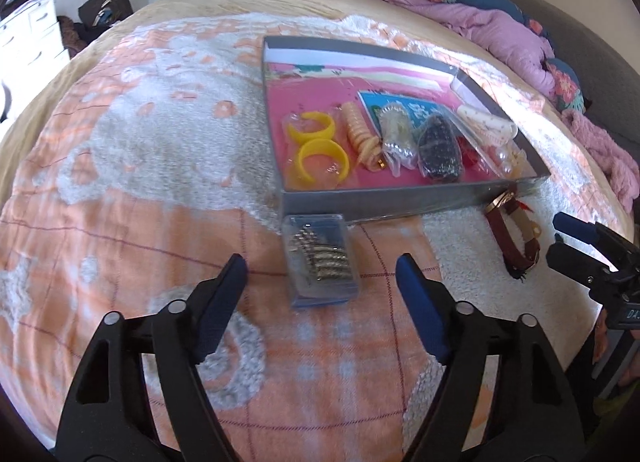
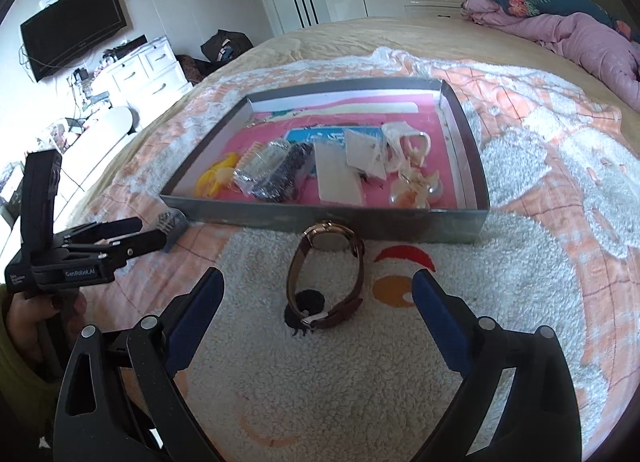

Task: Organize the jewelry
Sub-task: 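Grasp the clear box of silver pieces with the left tool while the right tool grasps the brown watch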

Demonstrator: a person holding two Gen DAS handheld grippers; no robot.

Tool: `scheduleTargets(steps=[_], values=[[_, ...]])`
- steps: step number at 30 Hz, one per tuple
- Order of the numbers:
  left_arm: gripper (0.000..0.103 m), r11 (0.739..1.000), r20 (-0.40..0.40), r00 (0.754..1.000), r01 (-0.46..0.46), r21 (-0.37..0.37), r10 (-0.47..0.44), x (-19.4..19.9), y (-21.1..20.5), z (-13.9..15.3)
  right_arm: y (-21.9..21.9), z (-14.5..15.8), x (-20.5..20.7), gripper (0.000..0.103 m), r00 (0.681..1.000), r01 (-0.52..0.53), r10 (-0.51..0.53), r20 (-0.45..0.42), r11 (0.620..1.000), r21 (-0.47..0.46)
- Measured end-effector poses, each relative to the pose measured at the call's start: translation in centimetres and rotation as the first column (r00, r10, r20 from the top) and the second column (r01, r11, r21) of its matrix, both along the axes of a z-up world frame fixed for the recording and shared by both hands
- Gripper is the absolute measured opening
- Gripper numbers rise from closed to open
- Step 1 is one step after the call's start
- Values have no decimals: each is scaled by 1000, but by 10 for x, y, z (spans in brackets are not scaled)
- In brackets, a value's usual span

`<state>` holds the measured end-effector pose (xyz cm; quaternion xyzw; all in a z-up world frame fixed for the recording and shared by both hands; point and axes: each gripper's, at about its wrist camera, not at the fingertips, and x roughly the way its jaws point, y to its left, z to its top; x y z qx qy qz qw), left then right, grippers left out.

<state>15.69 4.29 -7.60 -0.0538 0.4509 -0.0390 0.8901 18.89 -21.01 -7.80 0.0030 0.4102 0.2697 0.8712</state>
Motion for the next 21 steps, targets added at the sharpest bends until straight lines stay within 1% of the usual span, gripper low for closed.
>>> scheduleTargets(steps=[1, 2, 3, 4, 6, 7, 8, 9, 14, 16, 17, 18, 19, 21], values=[[65, 1000, -4, 1000, 4, 13, -4, 2, -3, -2, 1, -2, 1, 94, 1000, 1, -1, -3, 1000, -1], [62, 1000, -6, 1000, 6, 22, -5, 3, -4, -4, 3, -7, 3, 94, 1000, 3, -3, -8, 1000, -8], [56, 999, -4, 1000, 8, 33, -8, 4, -6, -5, 5, -9, 5, 94, 1000, 7, -7, -11, 1000, -20], [52, 999, -3, 1000, 10, 43, -10, 5, -7, -6, 6, -12, 7, 94, 1000, 9, -10, -15, 1000, -28], [37, 998, 1, 1000, 10, 60, -10, 6, -8, -7, 8, -17, 10, 94, 1000, 18, -19, -25, 999, -33], [34, 998, 4, 1000, 9, 66, -10, 6, -8, -7, 10, -20, 13, 94, 999, 23, -24, -32, 999, -33], [26, 998, 6, 1000, 9, 69, -10, 6, -8, -7, 12, -23, 16, 94, 999, 27, -29, -33, 999, -35], [24, 998, 8, 1000, 12, 65, -13, 6, -7, -6, 14, -26, 19, 94, 999, 35, -36, -30, 998, -43], [24, 999, 15, 1000, 26, 43, -27, 3, -7, -3, 27, -35, 29, 94, 999, 39, -39, -6, 996, -84], [24, 999, 18, 999, 34, 35, -34, 2, -9, -2, 32, -36, 29, 84, 999, 32, -30, 16, 993, -116], [24, 999, 22, 999, 37, 31, -38, 1, -9, -1, 33, -36, 28, 74, 999, 22, -18, 29, 992, -121], [24, 999, 24, 999, 39, 28, -40, 0, -10, 0, 33, -36, 27, 58, 1000, -2, 5, 31, 993, -115], [24, 999, 26, 999, 42, 24, -43, -2, -10, 1, 33, -37, 26, 53, 999, -14, 18, 34, 992, -126], [24, 999, 39, 998, 44, 23, -45, -5, -11, 5, 32, -35, 23, 47, 998, -35, 41, 45, 991, -128]])
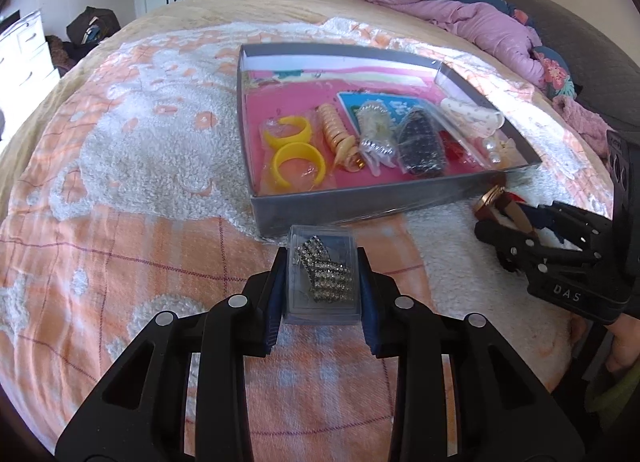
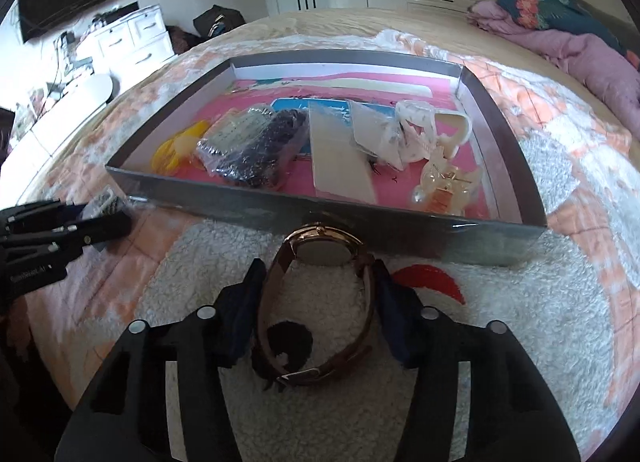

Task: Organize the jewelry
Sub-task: 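Grasp the clear box of silver pieces with the left tool while the right tool grasps the brown watch, then carry the clear box and brown watch over the grey box with both tools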

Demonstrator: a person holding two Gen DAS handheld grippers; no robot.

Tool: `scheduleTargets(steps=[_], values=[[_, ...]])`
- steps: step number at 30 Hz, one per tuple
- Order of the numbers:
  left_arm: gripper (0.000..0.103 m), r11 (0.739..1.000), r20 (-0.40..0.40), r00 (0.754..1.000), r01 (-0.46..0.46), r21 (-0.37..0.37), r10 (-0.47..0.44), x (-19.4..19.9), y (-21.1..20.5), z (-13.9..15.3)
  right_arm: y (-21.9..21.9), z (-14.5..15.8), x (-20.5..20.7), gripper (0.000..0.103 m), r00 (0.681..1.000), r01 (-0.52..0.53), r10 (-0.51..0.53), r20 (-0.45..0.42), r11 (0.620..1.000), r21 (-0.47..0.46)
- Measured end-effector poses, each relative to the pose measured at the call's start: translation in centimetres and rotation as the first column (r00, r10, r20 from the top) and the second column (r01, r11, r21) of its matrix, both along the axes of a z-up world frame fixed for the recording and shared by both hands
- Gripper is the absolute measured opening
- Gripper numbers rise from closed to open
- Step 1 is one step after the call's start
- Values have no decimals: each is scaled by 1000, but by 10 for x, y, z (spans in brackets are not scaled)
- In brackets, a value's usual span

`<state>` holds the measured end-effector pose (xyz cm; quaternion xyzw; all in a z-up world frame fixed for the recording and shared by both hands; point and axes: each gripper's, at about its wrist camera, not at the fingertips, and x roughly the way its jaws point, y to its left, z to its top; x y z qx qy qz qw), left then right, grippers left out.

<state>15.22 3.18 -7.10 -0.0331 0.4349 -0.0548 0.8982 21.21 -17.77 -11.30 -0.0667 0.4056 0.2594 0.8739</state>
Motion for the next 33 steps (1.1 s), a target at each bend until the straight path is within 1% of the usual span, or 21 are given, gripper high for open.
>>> scheduleTargets(steps=[5, 9, 15, 19, 26, 33], values=[[24, 1000, 28, 1000, 1, -14, -1, -10, 0, 13, -10, 6, -14, 45, 999, -41, 42, -18, 998, 57], [24, 1000, 59, 998, 6, -23, -4, -16, -1, 26, -15, 19, -23, 45, 999, -50, 52, -17, 993, 103], [24, 1000, 89, 996, 7, -25, -5, -11, -1, 41, -21, 51, -26, 45, 998, -52, 46, 42, 987, 155], [24, 1000, 98, 995, 7, -19, -5, 1, -2, 47, -24, 69, -14, 45, 996, -47, 35, 83, 987, 153], [24, 1000, 123, 992, 20, -1, -19, 33, -11, 61, -22, 85, 12, 45, 992, -35, 17, 128, 990, 137], [24, 1000, 99, 995, 28, 1, -28, 60, -17, 53, -21, 91, 40, 45, 991, -23, 5, 137, 992, 125]])
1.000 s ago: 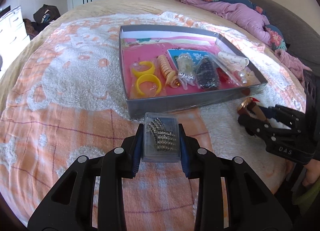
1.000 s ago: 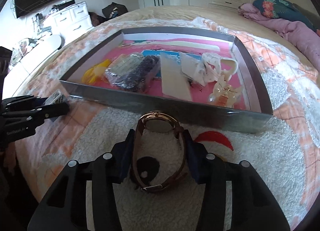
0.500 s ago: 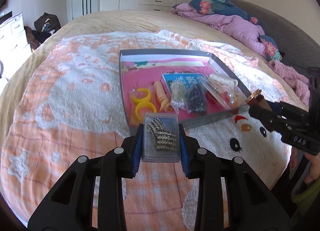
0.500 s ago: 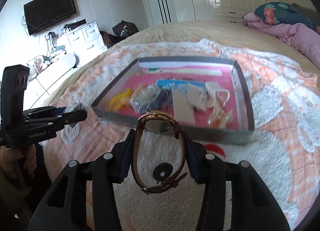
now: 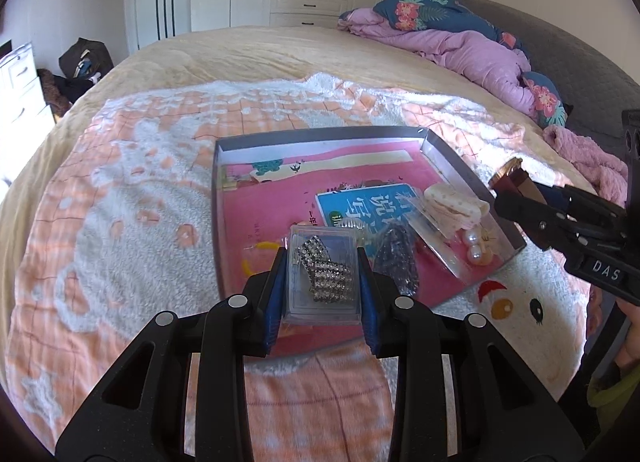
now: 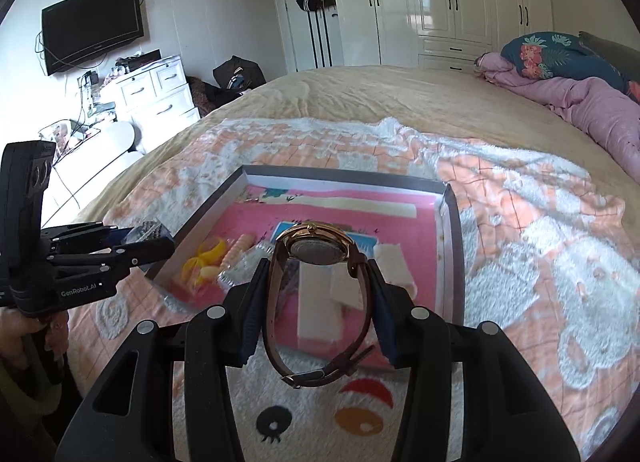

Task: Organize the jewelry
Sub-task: 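Carry the clear box and brown watch over the grey box with both tools, then open both tools to drop the watch and clear box into the grey box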

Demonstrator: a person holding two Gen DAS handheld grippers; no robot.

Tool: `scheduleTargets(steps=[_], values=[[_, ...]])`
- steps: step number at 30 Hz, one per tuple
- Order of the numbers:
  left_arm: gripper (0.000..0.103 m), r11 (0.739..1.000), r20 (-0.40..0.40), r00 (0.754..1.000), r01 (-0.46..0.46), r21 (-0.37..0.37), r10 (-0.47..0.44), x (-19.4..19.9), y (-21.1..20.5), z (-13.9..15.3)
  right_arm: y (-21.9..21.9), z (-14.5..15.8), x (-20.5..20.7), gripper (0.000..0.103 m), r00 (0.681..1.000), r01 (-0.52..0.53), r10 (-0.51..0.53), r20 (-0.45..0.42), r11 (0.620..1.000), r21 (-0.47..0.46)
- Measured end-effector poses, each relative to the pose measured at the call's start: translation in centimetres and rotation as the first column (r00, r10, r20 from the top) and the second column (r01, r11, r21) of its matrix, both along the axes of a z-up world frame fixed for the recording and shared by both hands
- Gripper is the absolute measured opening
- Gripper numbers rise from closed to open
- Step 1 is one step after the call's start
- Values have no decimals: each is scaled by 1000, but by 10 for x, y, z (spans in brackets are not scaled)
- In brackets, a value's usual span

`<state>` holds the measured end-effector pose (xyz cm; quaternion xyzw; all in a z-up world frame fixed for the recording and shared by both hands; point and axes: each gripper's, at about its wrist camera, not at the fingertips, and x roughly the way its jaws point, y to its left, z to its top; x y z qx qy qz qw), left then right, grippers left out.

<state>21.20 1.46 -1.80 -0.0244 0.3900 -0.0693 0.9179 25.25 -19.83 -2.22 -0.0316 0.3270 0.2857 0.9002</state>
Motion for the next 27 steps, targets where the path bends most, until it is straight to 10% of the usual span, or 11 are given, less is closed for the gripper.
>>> scheduleTargets(steps=[27], values=[[29, 1000, -62, 998, 7, -25, -9, 20, 4, -28, 34, -37, 34, 57, 996, -41, 38, -82, 999, -32]])
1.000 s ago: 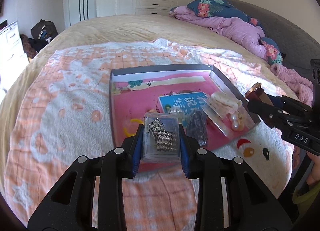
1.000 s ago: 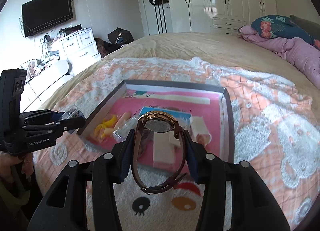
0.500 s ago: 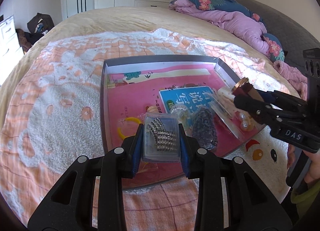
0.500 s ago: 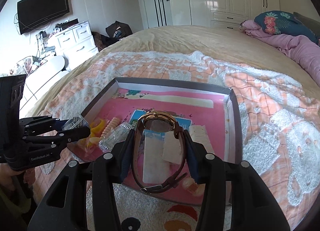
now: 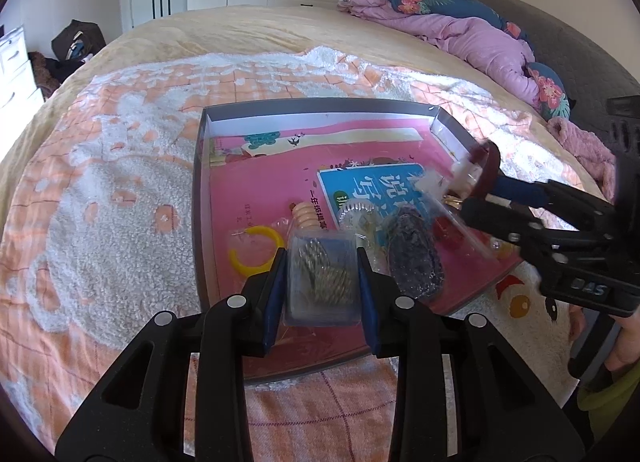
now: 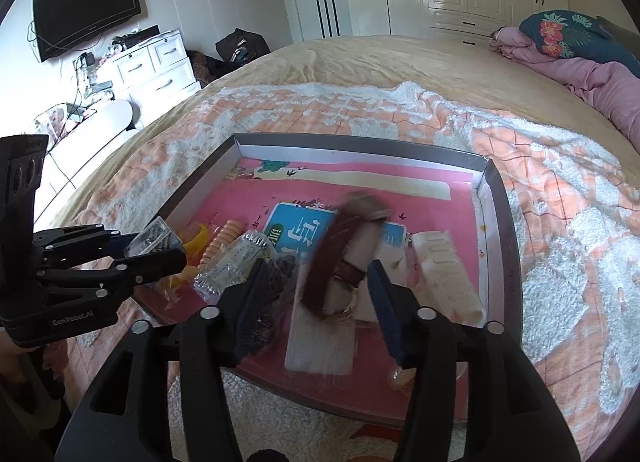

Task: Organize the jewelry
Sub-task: 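Open both tools to drop the watch and clear box into the grey box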

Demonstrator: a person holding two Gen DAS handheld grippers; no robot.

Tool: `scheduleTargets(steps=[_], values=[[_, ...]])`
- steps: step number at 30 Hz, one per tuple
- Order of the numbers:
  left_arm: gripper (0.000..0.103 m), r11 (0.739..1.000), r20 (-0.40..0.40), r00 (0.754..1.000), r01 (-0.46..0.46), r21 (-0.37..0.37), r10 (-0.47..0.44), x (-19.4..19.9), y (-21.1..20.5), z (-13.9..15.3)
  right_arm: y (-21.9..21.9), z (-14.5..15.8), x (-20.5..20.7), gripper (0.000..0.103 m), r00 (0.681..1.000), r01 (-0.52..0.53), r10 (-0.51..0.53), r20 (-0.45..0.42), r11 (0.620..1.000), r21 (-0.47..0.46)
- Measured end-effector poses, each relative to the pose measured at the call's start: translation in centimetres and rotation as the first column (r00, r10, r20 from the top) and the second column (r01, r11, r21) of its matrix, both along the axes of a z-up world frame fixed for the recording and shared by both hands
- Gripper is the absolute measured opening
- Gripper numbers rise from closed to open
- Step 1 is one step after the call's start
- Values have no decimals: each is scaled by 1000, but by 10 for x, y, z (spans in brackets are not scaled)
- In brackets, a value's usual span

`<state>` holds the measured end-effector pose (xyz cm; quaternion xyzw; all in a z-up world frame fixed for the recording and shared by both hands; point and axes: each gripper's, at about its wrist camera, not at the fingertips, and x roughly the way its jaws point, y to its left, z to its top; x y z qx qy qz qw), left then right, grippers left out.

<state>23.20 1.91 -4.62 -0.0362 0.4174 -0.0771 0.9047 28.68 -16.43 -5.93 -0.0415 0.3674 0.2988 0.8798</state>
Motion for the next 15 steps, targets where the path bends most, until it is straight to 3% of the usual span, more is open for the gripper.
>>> scheduleTargets(steps=[5, 15], values=[[55, 1000, 16, 1000, -4, 8, 3, -5, -1, 5, -15, 10, -12, 68, 1000, 26, -27, 15, 999, 41], [77, 999, 90, 996, -28, 19, 26, -37, -5, 36, -51, 42, -62, 92, 994, 69, -79, 80, 991, 118]])
